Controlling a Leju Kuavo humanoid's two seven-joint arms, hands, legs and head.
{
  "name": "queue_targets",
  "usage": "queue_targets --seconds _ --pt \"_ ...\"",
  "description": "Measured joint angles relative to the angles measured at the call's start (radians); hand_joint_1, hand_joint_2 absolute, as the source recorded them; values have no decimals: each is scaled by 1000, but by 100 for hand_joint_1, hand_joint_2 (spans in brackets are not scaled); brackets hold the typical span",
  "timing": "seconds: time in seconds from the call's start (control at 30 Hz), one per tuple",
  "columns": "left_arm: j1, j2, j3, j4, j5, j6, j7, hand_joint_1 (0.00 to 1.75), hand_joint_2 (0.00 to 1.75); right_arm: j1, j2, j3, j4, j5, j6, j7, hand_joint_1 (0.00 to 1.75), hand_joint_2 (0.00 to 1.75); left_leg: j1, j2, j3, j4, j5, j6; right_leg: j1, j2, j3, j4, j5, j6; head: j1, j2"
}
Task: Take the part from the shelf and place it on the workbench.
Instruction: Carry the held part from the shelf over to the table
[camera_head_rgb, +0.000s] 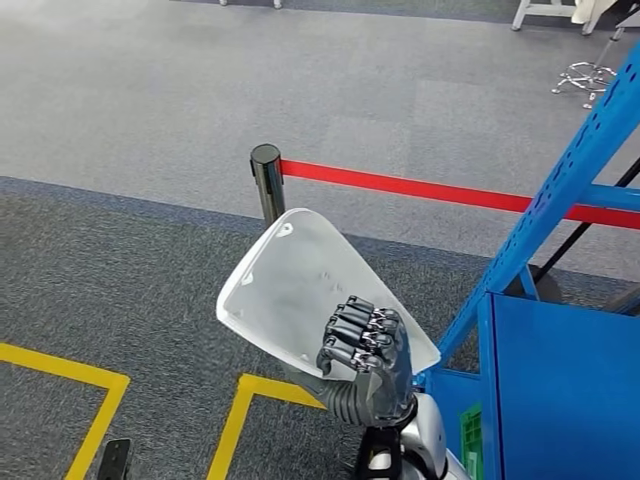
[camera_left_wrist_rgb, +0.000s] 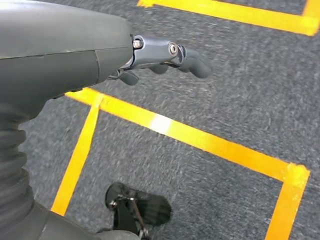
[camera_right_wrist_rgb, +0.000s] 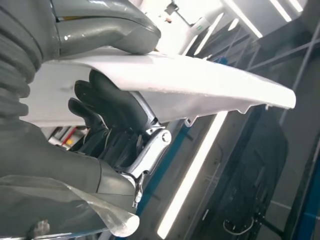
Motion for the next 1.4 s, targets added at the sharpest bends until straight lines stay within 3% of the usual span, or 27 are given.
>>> queue_targets --seconds 0.07,0.1,0.13,0.2,0.27,0.33,0.4,0.47,0.53,0.6,0.63,0.67,0.7,0.77,0.83,0.9,0.93,1.0,1.07,1.13,1.17,1.2,1.23,1.27,1.33,1.37,1.4 --pt "-2 0 0 0 3 0 0 0 175 4 0 0 2 -2 0 -1 175 175 1 45 -66 136 -62 -7 4 -32 3 -1 -4 -6 -4 0" --pt "-2 0 0 0 4 0 0 0 175 7 0 -1 2 -3 0 -2 175 175 3 52 -89 185 -76 -10 5 -48 4 -1 -6 -7 -4 0" --pt "0 1 0 0 7 1 0 0 175 10 0 -2 2 -4 0 -3 175 175 5 55 -94 196 -69 -11 5 -63 6 0 -9 -6 -4 0" --pt "2 3 0 0 10 2 0 0 175 16 0 -5 3 -5 0 -7 175 175 5 70 -41 96 -5 -10 5 -89 13 0 -15 -4 -4 0" --pt "1 4 0 0 13 3 -1 0 175 19 0 -9 3 -6 0 -12 175 175 -3 115 30 -40 42 -1 9 -111 22 0 -22 4 -4 0" --pt "-2 6 0 0 15 4 -1 0 175 21 1 -14 3 -8 0 -18 175 175 -12 136 53 -90 44 11 15 -130 26 1 -29 13 -4 0" --pt "1 8 0 0 16 5 -2 0 175 23 3 -17 3 -8 0 -22 175 175 -12 115 53 -97 46 23 15 -143 28 -1 -34 23 -4 0" --pt "2 9 0 0 16 6 -3 0 175 24 4 -20 3 -8 0 -24 175 175 -5 93 58 -105 50 35 12 -103 16 29 -59 33 -2 0" --pt "-1 9 0 0 16 6 -4 0 175 28 4 -24 3 -8 0 -26 175 175 -1 72 61 -108 51 43 9 -44 -39 142 -115 39 2 0" --pt "-2 10 0 0 17 7 -4 0 175 35 4 -27 3 -8 0 -26 175 175 -1 45 61 -107 50 45 8 -27 -111 272 -157 42 4 0" --pt "-2 10 0 0 17 7 -4 0 175 37 4 -28 4 -8 0 -27 175 175 -1 30 62 -107 50 45 8 -26 -130 296 -152 42 4 0" --pt "-1 10 0 0 17 7 -4 0 175 39 4 -29 4 -8 0 -27 175 175 -1 14 63 -106 49 45 8 -24 -128 277 -125 41 4 0" --pt "-1 10 0 0 17 7 -4 0 175 40 4 -30 4 -8 0 -28 175 175 0 -2 65 -105 48 43 7 -17 -106 218 -83 40 4 0" --pt "-2 10 0 0 17 7 -4 0 175 40 4 -31 4 -8 0 -29 175 175 1 -30 65 -99 45 36 0 29 -45 78 -21 37 4 0" --pt "-1 10 0 0 17 8 -4 0 175 41 4 -32 4 -9 0 -30 175 175 4 -53 57 -95 45 25 -4 66 -11 14 -11 33 3 0" --pt "2 12 0 0 18 8 -4 0 175 40 4 -32 4 -10 0 -30 175 175 8 -75 49 -98 48 12 -3 54 -3 10 -12 24 3 0" --pt "4 12 0 0 18 8 -4 0 175 39 4 -32 4 -10 0 -31 175 175 9 -68 47 -94 44 7 -4 41 0 6 -11 18 2 0" --pt "4 13 0 0 19 9 -4 0 175 38 5 -32 4 -10 0 -31 175 175 8 -16 23 -39 11 0 -6 9 8 -2 -10 6 -3 0" --pt "0 12 0 0 21 9 -5 0 175 40 6 -32 4 -11 0 -31 175 175 9 42 -37 93 -50 -9 -3 -24 12 -4 -13 -2 -6 0" --pt "0 12 0 0 25 9 -7 0 175 41 6 -32 4 -13 0 -30 175 175 10 56 -83 186 -76 -15 0 -56 15 -3 -18 -4 -6 0" --pt "1 12 0 0 27 9 -9 0 175 41 6 -32 4 -14 0 -30 175 175 10 58 -79 177 -59 -15 2 -70 17 -3 -21 -4 -6 0" --pt "2 13 0 0 29 9 -11 0 175 40 6 -32 4 -16 0 -31 175 175 10 63 -54 129 -26 -12 3 -83 22 -3 -24 -3 -6 0" --pt "3 14 0 0 30 9 -13 0 175 40 6 -32 4 -17 0 -31 175 175 7 79 -18 57 11 -8 4 -96 28 -3 -28 -2 -6 0" --pt "2 15 0 0 32 9 -14 0 175 40 6 -32 4 -19 0 -32 175 175 0 110 16 -9 35 -1 7 -108 33 -4 -32 1 -6 0" --pt "-1 18 0 0 34 10 -15 0 175 40 6 -33 4 -21 0 -34 175 175 -14 160 51 -84 47 14 14 -129 38 -3 -39 9 -5 0" --pt "-1 19 0 0 35 10 -15 0 175 39 6 -33 4 -22 0 -35 175 175 -20 166 51 -90 41 21 17 -141 39 -5 -42 13 -5 0" --pt "-1 21 0 0 35 11 -16 0 175 39 6 -33 3 -22 0 -36 175 175 -19 154 50 -95 42 26 20 -154 43 -5 -45 18 -5 0"
